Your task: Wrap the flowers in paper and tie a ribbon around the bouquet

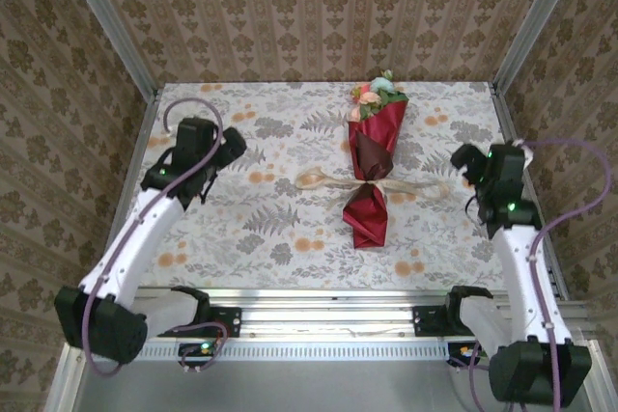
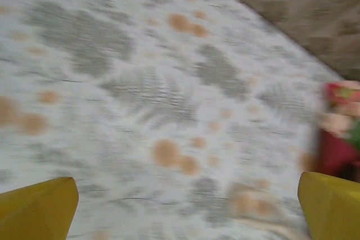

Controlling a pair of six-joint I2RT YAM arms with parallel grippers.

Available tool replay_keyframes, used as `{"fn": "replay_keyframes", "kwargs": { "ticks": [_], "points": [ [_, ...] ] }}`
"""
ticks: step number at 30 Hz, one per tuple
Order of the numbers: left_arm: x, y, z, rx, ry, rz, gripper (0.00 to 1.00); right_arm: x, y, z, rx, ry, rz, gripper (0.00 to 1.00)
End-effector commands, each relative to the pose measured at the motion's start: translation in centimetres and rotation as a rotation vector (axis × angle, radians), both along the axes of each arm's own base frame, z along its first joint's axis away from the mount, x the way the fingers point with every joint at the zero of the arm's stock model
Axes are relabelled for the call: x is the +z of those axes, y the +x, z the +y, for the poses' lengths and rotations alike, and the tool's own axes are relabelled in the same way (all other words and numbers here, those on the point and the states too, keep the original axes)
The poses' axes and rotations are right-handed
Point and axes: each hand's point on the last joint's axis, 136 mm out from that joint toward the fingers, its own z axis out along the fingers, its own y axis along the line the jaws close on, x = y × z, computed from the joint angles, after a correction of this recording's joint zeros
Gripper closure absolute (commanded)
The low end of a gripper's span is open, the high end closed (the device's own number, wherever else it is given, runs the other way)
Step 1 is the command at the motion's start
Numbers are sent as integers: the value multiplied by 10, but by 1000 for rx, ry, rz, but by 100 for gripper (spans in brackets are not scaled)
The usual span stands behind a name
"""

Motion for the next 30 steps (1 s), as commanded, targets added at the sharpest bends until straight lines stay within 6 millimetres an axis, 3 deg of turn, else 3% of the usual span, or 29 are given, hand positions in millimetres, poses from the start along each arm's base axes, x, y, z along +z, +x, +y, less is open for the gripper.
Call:
{"fn": "replay_keyframes", "kwargs": {
  "ticks": [1,4,6,8,15,17,18,20,23,24,26,30],
  "points": [
    [-25,-15,53,-25,484,-5,0,-35,-4,4,85,-314,-35,0],
    [-45,-17,60,-63,575,-105,0,-52,4,35,271,-511,-56,0],
    [-63,-16,67,-73,592,-139,0,-72,9,42,320,-526,-35,0],
    [-79,-12,71,-88,602,-153,0,-77,19,48,365,-532,-8,0],
    [-115,37,94,-72,575,-238,0,-70,81,71,472,-576,-140,0],
    [-112,52,97,-73,552,-275,0,-70,97,72,475,-538,-190,0],
    [-111,58,98,-76,562,-311,0,-81,102,71,479,-524,-156,0],
    [-121,65,104,-67,539,-306,0,-94,103,67,466,-515,-158,0],
    [-134,69,78,-196,563,-352,0,-99,102,71,494,-505,-184,0],
    [-129,65,75,-190,588,-400,0,-100,101,73,515,-495,-188,0],
    [-132,58,77,-190,548,-395,0,-101,103,74,523,-496,-185,0],
    [-135,69,87,-175,523,-344,0,-104,110,65,500,-453,-144,0]
  ]
}}
